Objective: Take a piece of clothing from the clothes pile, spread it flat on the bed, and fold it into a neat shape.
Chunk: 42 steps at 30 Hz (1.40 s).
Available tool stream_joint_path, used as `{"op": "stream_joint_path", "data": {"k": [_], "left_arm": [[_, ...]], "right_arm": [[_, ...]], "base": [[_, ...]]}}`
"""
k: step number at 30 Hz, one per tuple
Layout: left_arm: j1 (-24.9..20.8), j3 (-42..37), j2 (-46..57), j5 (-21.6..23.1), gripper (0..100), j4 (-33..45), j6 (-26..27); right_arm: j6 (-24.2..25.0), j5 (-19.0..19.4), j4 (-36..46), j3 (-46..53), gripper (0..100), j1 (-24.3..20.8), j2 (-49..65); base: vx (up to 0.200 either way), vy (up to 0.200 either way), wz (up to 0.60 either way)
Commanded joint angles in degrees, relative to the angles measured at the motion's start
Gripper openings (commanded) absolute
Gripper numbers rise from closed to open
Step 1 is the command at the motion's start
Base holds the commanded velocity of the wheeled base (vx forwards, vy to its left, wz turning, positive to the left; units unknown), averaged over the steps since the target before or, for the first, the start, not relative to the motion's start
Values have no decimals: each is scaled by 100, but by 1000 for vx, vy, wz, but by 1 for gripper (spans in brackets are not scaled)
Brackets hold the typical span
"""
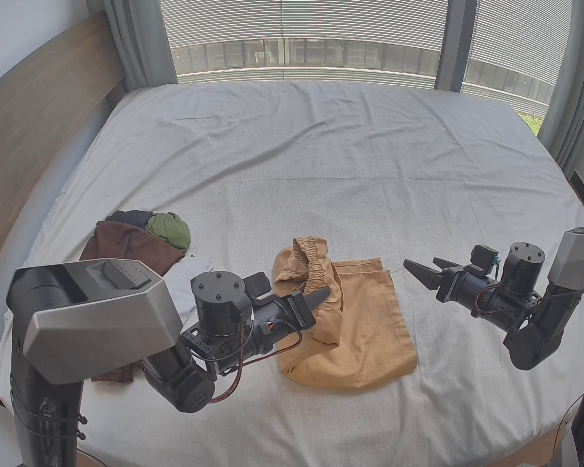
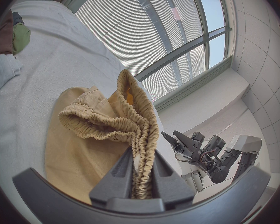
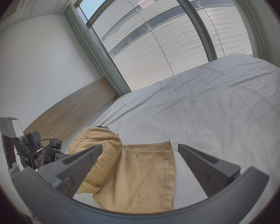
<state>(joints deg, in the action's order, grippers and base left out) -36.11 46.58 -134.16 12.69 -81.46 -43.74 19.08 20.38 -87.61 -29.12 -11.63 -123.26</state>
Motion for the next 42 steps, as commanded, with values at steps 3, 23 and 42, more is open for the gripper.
{"op": "stream_joint_path", "data": {"k": [3,23,42], "left_arm": [[-81,281,-75,-3,0,174,-3],[-248,633,-497,-12,0,411,23],[-458,870,-480,-12,100,561,15]], "right_arm": [[-1,1,-1,-23,100,29,4],[26,-8,-1,-366,100,231,4],[26,-8,16,-357,100,240,-5]], "base": [[0,0,0],[0,0,0],[0,0,0]]}}
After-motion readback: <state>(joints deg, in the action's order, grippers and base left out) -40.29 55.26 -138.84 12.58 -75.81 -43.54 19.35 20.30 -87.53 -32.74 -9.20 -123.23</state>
